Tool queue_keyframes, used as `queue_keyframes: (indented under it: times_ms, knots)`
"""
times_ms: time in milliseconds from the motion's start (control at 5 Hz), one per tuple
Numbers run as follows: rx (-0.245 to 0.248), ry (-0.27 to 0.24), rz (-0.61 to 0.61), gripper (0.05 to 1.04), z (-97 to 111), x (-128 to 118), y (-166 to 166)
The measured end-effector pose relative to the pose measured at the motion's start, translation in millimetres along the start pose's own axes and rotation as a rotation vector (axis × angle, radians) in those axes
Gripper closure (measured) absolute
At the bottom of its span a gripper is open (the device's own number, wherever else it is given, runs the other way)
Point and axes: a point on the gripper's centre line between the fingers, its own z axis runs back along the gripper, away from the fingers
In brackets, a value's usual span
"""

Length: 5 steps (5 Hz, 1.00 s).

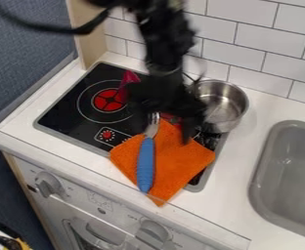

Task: Moved the pan to the left bottom of stove

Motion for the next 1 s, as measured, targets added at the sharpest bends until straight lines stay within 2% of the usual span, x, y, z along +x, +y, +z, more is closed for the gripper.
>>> queue_keyframes:
  times_ms: [400, 600, 1000]
  knots:
    - [-0.018, -0.018, -0.017, 0.081, -12, 57, -37]
    - [-0.023, -0.011, -0.015, 0.081, -33, 78, -50]
    - [-0.040, 0.035, -0.035, 0.116, -64, 76, -65]
